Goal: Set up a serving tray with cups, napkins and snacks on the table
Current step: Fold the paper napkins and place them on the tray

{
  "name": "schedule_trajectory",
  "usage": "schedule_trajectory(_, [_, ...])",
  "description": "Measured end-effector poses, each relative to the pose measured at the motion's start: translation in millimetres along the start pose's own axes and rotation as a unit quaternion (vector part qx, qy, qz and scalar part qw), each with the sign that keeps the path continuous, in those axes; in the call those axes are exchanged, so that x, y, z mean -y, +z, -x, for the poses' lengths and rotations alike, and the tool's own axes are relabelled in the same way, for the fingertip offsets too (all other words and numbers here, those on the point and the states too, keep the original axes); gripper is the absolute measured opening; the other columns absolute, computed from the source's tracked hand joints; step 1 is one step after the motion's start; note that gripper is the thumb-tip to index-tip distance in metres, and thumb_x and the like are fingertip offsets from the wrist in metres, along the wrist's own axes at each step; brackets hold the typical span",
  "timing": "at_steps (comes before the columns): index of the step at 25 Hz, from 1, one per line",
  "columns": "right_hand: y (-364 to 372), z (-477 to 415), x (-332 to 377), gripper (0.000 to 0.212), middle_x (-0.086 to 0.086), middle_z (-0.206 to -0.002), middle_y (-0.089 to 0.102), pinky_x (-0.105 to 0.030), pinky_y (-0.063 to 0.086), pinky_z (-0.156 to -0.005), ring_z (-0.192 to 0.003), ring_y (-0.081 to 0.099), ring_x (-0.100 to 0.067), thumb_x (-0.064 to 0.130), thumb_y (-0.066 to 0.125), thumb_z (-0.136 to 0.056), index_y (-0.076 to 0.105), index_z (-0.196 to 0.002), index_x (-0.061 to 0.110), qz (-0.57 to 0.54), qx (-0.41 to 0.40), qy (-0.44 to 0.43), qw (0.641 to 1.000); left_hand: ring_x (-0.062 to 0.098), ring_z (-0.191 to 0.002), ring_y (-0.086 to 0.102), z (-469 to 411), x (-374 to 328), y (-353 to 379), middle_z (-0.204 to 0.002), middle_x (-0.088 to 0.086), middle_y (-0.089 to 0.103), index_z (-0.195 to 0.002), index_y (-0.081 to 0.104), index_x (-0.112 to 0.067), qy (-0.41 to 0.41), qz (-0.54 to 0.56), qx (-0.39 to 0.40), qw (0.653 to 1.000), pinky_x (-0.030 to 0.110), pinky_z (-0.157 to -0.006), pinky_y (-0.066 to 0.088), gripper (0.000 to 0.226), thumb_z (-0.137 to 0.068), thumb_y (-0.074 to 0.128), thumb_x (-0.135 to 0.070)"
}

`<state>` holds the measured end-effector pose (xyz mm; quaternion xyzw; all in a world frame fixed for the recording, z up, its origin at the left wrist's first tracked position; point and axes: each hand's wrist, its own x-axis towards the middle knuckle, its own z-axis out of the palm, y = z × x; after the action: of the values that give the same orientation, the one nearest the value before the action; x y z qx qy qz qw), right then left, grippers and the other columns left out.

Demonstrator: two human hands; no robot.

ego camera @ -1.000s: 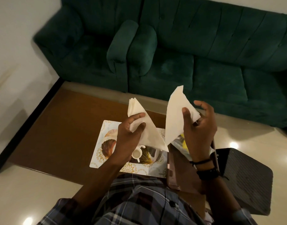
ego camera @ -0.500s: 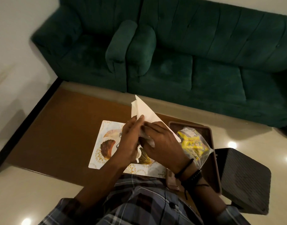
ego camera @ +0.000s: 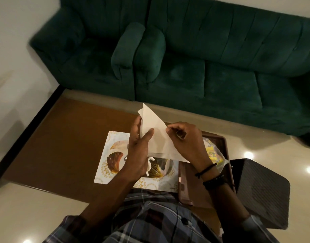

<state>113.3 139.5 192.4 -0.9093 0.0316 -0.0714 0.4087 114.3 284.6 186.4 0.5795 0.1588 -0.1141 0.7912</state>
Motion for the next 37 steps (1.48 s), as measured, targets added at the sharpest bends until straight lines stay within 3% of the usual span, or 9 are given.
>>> schedule_trajectory(6, [3, 5, 0, 0.014, 0.010, -0.080, 0.069, -0.017, 0.051, -0.061, -0.071, 0.062, -0.003, 0.030, 0.073, -0.083, 0.073, -0.091, 0.019, -0.027, -0.030, 0.004, 0.999, 0.024, -0.113, 0.054, -2, 1, 0, -0.132, -0.001, 0.051, -0.133, 0.039, -0.039, -0.025, 0.017, -0.015, 0.999, 0.048, -0.090, 0.055, 0.051, -0.091, 0.059, -0.017])
schedule_trajectory(9, [-2, -1, -5, 0.030, 0.005, -0.098, 0.068, -0.020, 0.052, -0.071, -0.083, 0.063, -0.008, 0.033, 0.074, -0.081, 0.066, -0.104, 0.016, -0.105, 0.053, 0.093, 0.989, 0.023, -0.109, 0.055, -3, 1, -1, -0.126, -0.002, 0.055, -0.125, 0.044, -0.040, -0.036, 0.018, -0.010, 0.999, 0.047, -0.087, 0.056, 0.044, -0.091, 0.059, -0.016])
schedule_trajectory(11, [-10, -6, -7, 0.042, 0.002, -0.110, 0.068, -0.028, 0.055, -0.080, -0.096, 0.065, -0.016, 0.036, 0.074, -0.081, 0.061, -0.116, 0.017, -0.190, 0.157, 0.174, 0.953, 0.024, -0.107, 0.055, -2, -1, -2, -0.120, -0.002, 0.058, -0.117, 0.050, -0.038, -0.059, 0.021, 0.001, 0.998, 0.046, -0.086, 0.055, 0.034, -0.090, 0.059, -0.018])
schedule_trajectory(14, [-20, -7, -8, 0.030, -0.001, -0.106, 0.073, -0.028, 0.057, -0.075, -0.090, 0.071, -0.016, 0.025, 0.072, -0.084, 0.066, -0.112, 0.014, -0.201, 0.179, 0.095, 0.958, 0.029, -0.110, 0.056, -6, -4, -6, -0.119, 0.004, 0.061, -0.116, 0.056, -0.031, -0.084, -0.013, 0.021, 0.996, 0.049, -0.089, 0.054, 0.031, -0.086, 0.062, -0.034])
schedule_trajectory(19, [-16, -5, -1, 0.033, 0.002, -0.110, 0.068, -0.024, 0.056, -0.076, -0.091, 0.067, -0.010, 0.025, 0.070, -0.086, 0.061, -0.117, 0.016, -0.137, 0.242, 0.014, 0.960, 0.032, -0.107, 0.061, -17, -16, -10, -0.111, 0.010, 0.066, -0.111, 0.064, -0.022, -0.084, -0.060, 0.004, 0.995, 0.056, -0.092, 0.051, 0.076, -0.051, 0.077, -0.068])
schedule_trajectory(23, [-11, -4, 6, 0.046, 0.003, -0.119, 0.062, -0.019, 0.053, -0.073, -0.098, 0.063, -0.009, 0.035, 0.065, -0.089, 0.050, -0.129, 0.017, -0.104, 0.280, 0.035, 0.954, 0.027, -0.102, 0.064, -17, -14, -5, -0.107, 0.006, 0.068, -0.113, 0.063, -0.021, -0.054, -0.087, -0.027, 0.994, 0.056, -0.091, 0.053, 0.078, -0.053, 0.072, -0.069])
schedule_trajectory(26, [-22, -6, 6, 0.038, 0.002, -0.112, 0.068, -0.019, 0.056, -0.073, -0.092, 0.067, -0.007, 0.028, 0.068, -0.088, 0.057, -0.123, 0.016, -0.105, 0.291, 0.012, 0.951, 0.028, -0.097, 0.065, -20, -11, -7, -0.104, 0.008, 0.069, -0.111, 0.064, -0.017, -0.035, -0.097, -0.036, 0.994, 0.053, -0.089, 0.055, 0.052, -0.075, 0.068, -0.055])
schedule_trajectory(33, [-36, -13, -5, 0.031, -0.002, -0.105, 0.075, -0.022, 0.057, -0.073, -0.091, 0.073, -0.015, 0.016, 0.072, -0.084, 0.067, -0.114, 0.009, -0.204, 0.319, 0.057, 0.924, 0.007, -0.068, 0.062, -32, -9, -8, -0.082, 0.003, 0.065, -0.097, 0.065, -0.005, 0.135, -0.193, -0.074, 0.969, 0.019, -0.059, 0.050, 0.032, -0.092, 0.056, -0.035])
schedule_trajectory(37, [-39, -12, -7, 0.027, 0.006, -0.097, 0.077, -0.020, 0.055, -0.068, -0.084, 0.073, -0.009, 0.013, 0.074, -0.081, 0.071, -0.108, 0.011, -0.229, 0.182, 0.069, 0.954, 0.003, -0.040, 0.049, -48, -27, -27, -0.061, 0.001, 0.059, -0.085, 0.065, -0.011, 0.136, -0.105, -0.153, 0.973, 0.019, -0.039, 0.039, 0.027, -0.094, 0.054, -0.034])
